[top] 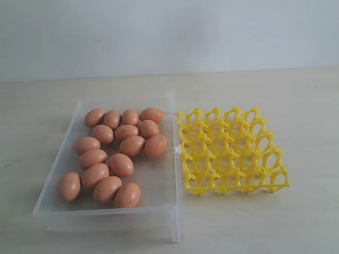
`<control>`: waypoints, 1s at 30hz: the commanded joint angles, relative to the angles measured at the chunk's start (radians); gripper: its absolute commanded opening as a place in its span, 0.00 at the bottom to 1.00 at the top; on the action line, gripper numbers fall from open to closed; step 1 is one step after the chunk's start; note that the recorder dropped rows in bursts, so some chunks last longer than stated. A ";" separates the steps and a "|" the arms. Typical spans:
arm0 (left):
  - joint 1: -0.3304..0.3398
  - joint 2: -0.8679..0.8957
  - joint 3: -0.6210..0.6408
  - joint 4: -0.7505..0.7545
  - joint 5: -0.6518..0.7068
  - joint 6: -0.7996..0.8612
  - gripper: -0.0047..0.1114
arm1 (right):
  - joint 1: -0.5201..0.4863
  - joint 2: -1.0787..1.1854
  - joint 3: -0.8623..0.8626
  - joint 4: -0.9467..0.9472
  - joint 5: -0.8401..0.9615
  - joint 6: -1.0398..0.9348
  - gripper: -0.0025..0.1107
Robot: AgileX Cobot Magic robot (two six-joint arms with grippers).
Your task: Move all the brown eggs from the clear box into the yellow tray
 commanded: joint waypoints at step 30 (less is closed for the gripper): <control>-0.002 -0.006 -0.004 0.000 -0.008 -0.006 0.04 | 0.647 1.953 -1.706 0.027 0.828 -0.570 0.33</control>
